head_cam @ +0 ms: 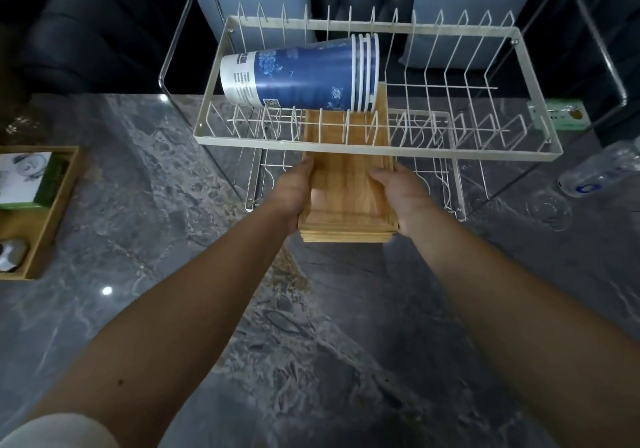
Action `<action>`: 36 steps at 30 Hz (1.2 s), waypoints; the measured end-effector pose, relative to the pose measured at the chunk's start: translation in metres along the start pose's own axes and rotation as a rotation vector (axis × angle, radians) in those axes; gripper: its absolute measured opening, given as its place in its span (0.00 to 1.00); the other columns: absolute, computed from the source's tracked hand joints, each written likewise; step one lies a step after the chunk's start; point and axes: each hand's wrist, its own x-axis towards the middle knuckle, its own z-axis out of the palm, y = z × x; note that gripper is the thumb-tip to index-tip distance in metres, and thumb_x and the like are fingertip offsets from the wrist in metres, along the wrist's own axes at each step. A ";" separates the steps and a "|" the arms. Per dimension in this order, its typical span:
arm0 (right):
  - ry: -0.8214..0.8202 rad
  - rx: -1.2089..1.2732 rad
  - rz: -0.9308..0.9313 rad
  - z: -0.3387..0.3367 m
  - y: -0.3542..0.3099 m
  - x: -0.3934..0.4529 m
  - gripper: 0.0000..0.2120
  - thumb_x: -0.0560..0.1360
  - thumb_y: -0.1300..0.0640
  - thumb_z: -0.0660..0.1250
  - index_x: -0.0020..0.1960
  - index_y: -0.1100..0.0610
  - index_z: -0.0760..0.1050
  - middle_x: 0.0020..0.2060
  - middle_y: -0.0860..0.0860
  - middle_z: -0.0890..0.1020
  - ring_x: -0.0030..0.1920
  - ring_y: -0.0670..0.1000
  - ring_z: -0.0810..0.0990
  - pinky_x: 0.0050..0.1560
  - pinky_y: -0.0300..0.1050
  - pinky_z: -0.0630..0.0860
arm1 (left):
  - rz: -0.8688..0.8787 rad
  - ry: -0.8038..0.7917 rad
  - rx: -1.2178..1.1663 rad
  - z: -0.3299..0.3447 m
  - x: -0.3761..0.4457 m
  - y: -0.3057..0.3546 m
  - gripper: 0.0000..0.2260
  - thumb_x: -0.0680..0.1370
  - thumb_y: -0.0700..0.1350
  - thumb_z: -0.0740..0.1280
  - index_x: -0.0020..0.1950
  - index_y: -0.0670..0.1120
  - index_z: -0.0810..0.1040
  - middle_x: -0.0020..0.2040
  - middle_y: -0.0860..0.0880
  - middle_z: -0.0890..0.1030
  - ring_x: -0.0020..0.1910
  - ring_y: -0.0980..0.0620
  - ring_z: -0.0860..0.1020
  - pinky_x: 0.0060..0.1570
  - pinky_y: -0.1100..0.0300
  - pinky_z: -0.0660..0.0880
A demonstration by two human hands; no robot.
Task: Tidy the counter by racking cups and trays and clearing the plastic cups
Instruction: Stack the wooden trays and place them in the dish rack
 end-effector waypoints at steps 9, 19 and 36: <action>0.028 -0.004 0.022 0.005 0.000 -0.004 0.23 0.76 0.47 0.66 0.70 0.46 0.70 0.57 0.52 0.81 0.52 0.57 0.82 0.44 0.62 0.83 | -0.007 -0.023 0.066 -0.010 0.008 0.004 0.21 0.76 0.62 0.64 0.55 0.48 0.81 0.49 0.47 0.86 0.50 0.44 0.84 0.56 0.44 0.78; -0.001 -0.008 -0.026 0.001 -0.003 -0.007 0.22 0.74 0.46 0.69 0.67 0.48 0.74 0.59 0.53 0.81 0.55 0.57 0.81 0.48 0.58 0.83 | 0.067 -0.140 0.092 -0.026 0.005 -0.001 0.29 0.72 0.62 0.66 0.68 0.49 0.74 0.68 0.45 0.77 0.67 0.42 0.73 0.69 0.40 0.66; 0.237 -1.234 -0.584 -0.031 0.113 -0.184 0.33 0.81 0.44 0.58 0.78 0.62 0.56 0.78 0.59 0.57 0.79 0.57 0.50 0.78 0.52 0.47 | 0.861 -0.045 1.380 -0.088 -0.151 -0.109 0.34 0.77 0.57 0.58 0.75 0.34 0.62 0.75 0.35 0.63 0.76 0.38 0.59 0.74 0.44 0.56</action>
